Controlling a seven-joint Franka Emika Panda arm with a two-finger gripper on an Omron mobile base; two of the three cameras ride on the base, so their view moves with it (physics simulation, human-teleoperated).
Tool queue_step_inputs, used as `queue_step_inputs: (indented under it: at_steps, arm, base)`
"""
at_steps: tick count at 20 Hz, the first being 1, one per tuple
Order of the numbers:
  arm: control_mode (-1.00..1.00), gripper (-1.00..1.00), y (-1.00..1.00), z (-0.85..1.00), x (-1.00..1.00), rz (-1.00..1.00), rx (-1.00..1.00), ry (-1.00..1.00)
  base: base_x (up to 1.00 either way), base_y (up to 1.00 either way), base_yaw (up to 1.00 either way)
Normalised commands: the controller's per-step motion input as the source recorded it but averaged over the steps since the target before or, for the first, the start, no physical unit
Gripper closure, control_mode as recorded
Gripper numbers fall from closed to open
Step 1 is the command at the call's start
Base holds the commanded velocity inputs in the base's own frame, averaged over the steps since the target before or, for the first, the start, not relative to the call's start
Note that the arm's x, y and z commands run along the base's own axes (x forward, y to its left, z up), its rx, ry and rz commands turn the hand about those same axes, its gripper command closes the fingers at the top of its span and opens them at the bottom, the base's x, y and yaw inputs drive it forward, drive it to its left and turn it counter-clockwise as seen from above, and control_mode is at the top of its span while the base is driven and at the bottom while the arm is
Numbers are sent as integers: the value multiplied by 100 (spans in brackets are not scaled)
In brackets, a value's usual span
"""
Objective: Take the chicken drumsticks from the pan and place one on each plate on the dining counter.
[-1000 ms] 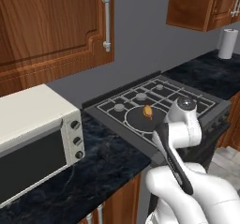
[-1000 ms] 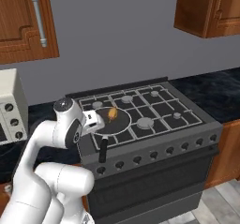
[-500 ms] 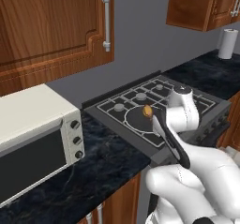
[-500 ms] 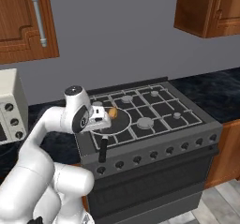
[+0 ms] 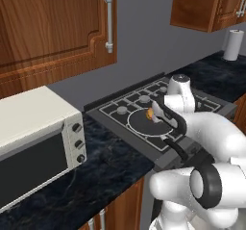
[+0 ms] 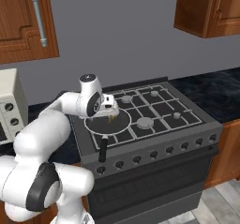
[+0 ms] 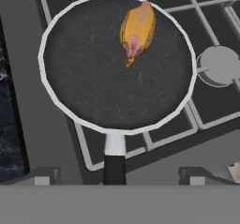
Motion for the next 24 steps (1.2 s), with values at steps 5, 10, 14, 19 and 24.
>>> queue_step_inputs:
  at_steps: [5,10,14,19,24]
  arm:
    - [-100,-100,1,-12,79,0,0,5]
    - [-100,-100,-9,-35,73,0,5,7]
    - [-100,-100,0,-41,60,0,1,6]
    - [-100,-100,6,-15,43,-3,0,4]
    - [-100,-100,0,-39,20,-7,0,1]
  base:
    - [0,0,0]
    - [0,0,0]
    - [0,0,0]
    - [0,0,0]
    - [0,0,0]
